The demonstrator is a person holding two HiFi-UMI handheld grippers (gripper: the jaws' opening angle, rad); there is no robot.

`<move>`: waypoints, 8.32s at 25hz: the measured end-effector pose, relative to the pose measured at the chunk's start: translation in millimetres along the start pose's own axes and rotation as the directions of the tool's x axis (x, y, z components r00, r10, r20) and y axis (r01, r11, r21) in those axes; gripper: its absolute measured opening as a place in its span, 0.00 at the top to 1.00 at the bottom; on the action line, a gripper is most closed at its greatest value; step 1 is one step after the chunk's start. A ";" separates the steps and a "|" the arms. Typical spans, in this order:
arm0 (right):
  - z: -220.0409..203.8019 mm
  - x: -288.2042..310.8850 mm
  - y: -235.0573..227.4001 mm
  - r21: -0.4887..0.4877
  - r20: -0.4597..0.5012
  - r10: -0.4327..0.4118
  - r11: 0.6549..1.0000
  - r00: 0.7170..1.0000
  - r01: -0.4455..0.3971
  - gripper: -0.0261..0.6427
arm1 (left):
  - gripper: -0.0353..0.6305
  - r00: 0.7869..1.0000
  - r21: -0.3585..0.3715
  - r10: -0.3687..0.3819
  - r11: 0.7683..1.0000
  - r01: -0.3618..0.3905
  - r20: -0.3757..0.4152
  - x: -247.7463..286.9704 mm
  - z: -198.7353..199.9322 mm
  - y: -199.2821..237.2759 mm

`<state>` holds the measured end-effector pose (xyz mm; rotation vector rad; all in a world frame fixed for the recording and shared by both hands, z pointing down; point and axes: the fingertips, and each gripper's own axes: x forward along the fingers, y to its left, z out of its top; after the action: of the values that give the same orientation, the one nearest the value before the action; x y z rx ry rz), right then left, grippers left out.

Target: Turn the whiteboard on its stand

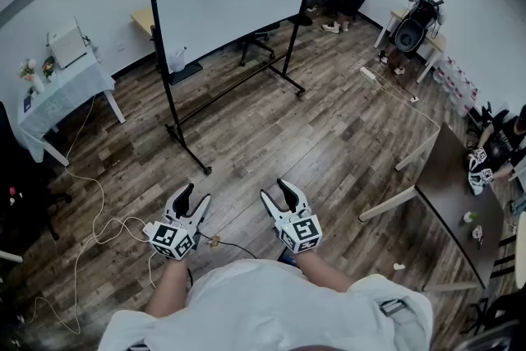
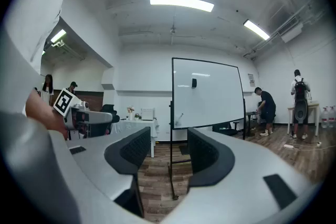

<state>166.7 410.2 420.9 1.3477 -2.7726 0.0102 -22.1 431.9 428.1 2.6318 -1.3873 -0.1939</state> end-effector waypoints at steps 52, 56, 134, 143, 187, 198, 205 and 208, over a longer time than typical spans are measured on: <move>-0.9 -45.1 -50.9 -0.025 0.046 -0.022 0.999 0.999 0.023 0.63 | 0.60 0.996 0.070 0.084 0.994 -0.086 0.026 -4.5 14.1 -42.5; -9.4 -58.9 -71.7 -0.023 0.039 -0.041 0.999 0.998 0.042 0.64 | 0.60 0.996 0.070 0.083 0.994 -0.085 0.025 3.3 8.8 -53.5; -17.0 542.9 -506.6 0.023 -0.010 0.528 0.849 0.849 -0.527 0.67 | 0.58 0.810 -0.022 0.579 0.815 -0.580 0.099 488.3 49.8 338.0; 11.0 669.3 -432.1 -0.043 -0.007 0.581 0.813 0.814 -0.580 0.67 | 0.56 0.727 -0.018 0.667 0.739 -0.673 0.162 414.6 90.9 472.3; -9.8 838.4 -331.1 0.060 -0.019 0.512 0.858 0.859 -0.510 0.71 | 0.63 0.967 0.186 0.255 0.950 -0.250 -0.001 447.7 118.9 663.2; -6.4 836.6 -329.9 0.024 -0.026 0.525 0.851 0.851 -0.525 0.72 | 0.65 0.971 0.199 0.241 0.951 -0.238 0.010 446.7 117.8 663.4; -9.0 832.8 -338.8 0.022 -0.027 0.519 0.855 0.854 -0.519 0.73 | 0.65 0.968 0.203 0.252 0.947 -0.247 0.004 446.3 118.3 664.7; -8.3 829.6 -346.8 0.017 -0.028 0.510 0.860 0.860 -0.510 0.73 | 0.65 0.969 0.198 0.248 0.950 -0.242 -0.006 446.8 116.5 663.7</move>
<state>-71.6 -455.5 468.6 0.5634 -3.0089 0.0665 -328.1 -316.4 429.7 2.5635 -1.7888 0.0158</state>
